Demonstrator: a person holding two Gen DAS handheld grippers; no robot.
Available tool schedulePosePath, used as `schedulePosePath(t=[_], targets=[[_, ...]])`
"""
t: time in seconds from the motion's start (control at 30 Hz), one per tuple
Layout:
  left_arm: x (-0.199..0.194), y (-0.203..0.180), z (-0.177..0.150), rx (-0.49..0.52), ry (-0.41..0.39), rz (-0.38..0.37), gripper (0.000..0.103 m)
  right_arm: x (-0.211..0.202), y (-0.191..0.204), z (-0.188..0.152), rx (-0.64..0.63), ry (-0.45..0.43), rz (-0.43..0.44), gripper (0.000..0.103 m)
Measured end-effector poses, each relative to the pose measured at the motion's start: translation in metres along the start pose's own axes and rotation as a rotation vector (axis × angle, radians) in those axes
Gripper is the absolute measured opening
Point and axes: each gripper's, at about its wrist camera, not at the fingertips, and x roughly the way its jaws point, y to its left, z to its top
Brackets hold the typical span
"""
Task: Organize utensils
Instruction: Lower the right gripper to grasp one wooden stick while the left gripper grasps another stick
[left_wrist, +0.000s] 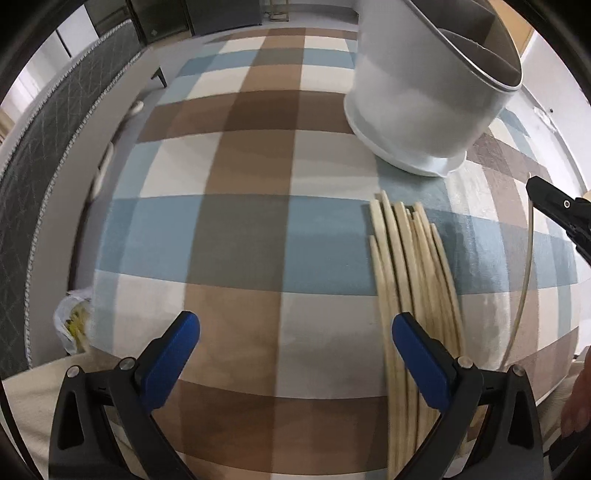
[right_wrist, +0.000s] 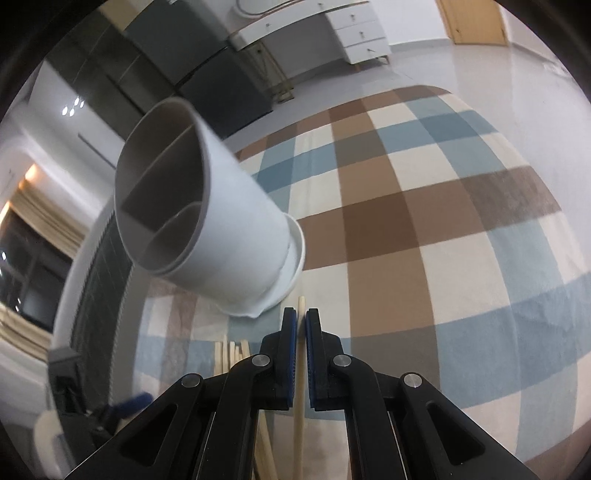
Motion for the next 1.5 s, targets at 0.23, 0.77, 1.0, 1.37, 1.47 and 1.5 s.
schedulePosePath(t=[0.23, 0.77, 1.0, 1.37, 1.47, 1.5], targets=[[0.009, -0.010, -0.002, 0.010, 0.058, 0.039, 0.102, -0.009, 0.000, 0.003, 0.007, -0.033, 0.015, 0.004], [0.005, 0.013, -0.001, -0.087, 0.080, 0.047, 0.102, -0.013, 0.003, 0.004, -0.008, -0.051, -0.002, 0.004], [0.011, 0.024, 0.003, -0.098, 0.076, 0.042, 0.102, -0.014, 0.003, 0.004, -0.006, -0.054, -0.006, 0.004], [0.017, 0.014, 0.013, -0.066, 0.097, 0.050, 0.102, -0.015, 0.003, 0.006, -0.003, -0.061, -0.003, 0.004], [0.018, 0.014, 0.014, -0.071, 0.095, 0.032, 0.095, -0.015, 0.003, 0.006, -0.003, -0.062, -0.004, 0.004], [0.016, 0.014, 0.015, -0.068, 0.091, 0.027, 0.090, -0.015, 0.003, 0.006, -0.002, -0.062, -0.004, 0.004]])
